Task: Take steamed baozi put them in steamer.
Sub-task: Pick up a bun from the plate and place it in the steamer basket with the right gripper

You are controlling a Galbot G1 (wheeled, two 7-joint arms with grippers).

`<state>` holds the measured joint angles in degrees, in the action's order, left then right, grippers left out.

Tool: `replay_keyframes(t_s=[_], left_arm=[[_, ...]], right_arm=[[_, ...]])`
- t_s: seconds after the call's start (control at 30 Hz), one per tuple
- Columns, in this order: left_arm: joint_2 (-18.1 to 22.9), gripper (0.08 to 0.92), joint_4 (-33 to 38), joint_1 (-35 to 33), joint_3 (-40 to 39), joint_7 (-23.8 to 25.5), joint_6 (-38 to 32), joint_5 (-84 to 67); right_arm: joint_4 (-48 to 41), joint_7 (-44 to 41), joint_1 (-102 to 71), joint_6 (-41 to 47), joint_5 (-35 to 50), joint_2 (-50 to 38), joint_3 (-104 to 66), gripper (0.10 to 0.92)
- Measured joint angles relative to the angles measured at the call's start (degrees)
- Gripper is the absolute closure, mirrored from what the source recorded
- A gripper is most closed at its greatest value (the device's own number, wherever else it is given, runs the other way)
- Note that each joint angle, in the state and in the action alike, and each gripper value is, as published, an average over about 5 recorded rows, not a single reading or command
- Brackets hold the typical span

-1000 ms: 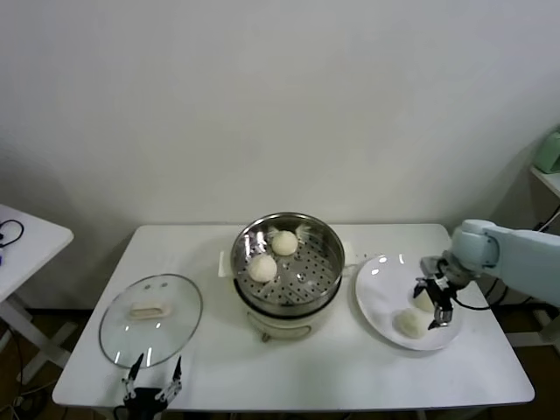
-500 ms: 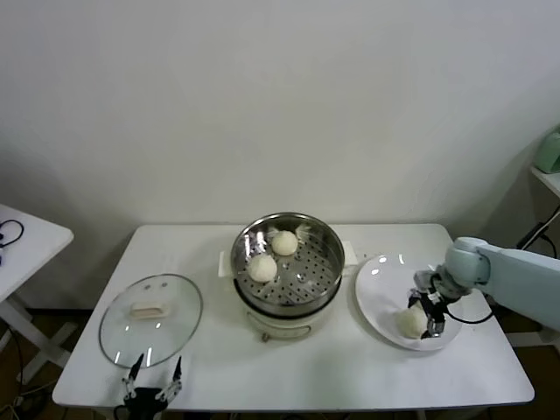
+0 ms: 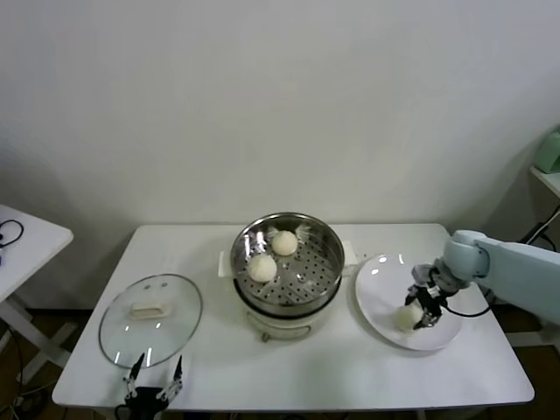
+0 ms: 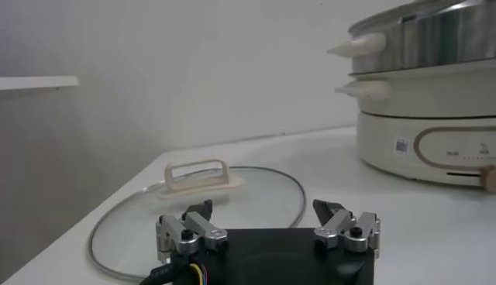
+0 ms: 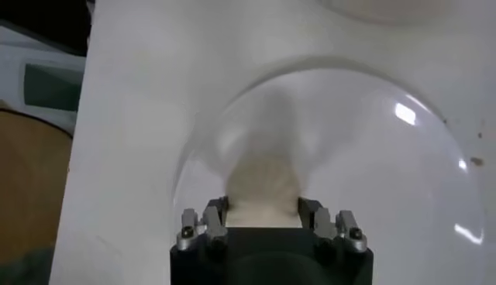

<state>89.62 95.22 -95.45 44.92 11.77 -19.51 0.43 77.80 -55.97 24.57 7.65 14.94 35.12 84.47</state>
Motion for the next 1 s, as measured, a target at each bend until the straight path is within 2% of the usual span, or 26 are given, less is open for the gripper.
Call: replay_keyframes(t_s=[0.27, 0.53, 0.73, 1.0], left_arm=[[0.2, 0.177, 0.6, -0.1, 0.2, 0.0, 0.4, 0.7], [0.2, 0.177, 0.2, 0.1, 0.3, -0.1, 0.4, 0.7], [0.2, 0.177, 0.2, 0.1, 0.2, -0.1, 0.4, 0.8], [0.2, 0.177, 0.3, 0.4, 0.2, -0.1, 0.4, 0.9]], right_arm=[[0.4, -4.3, 16.6, -11.6, 4.1, 4.7, 8.2, 0.385], [3.6, -7.2, 31.0, -26.2, 4.5, 11.5, 10.3, 0.38], [7.9, -7.0, 35.0, -32.8, 1.0, 16.5, 8.0, 0.381], [11.1, -4.5, 30.4, -36.5, -8.2, 22.7, 4.3, 0.381]])
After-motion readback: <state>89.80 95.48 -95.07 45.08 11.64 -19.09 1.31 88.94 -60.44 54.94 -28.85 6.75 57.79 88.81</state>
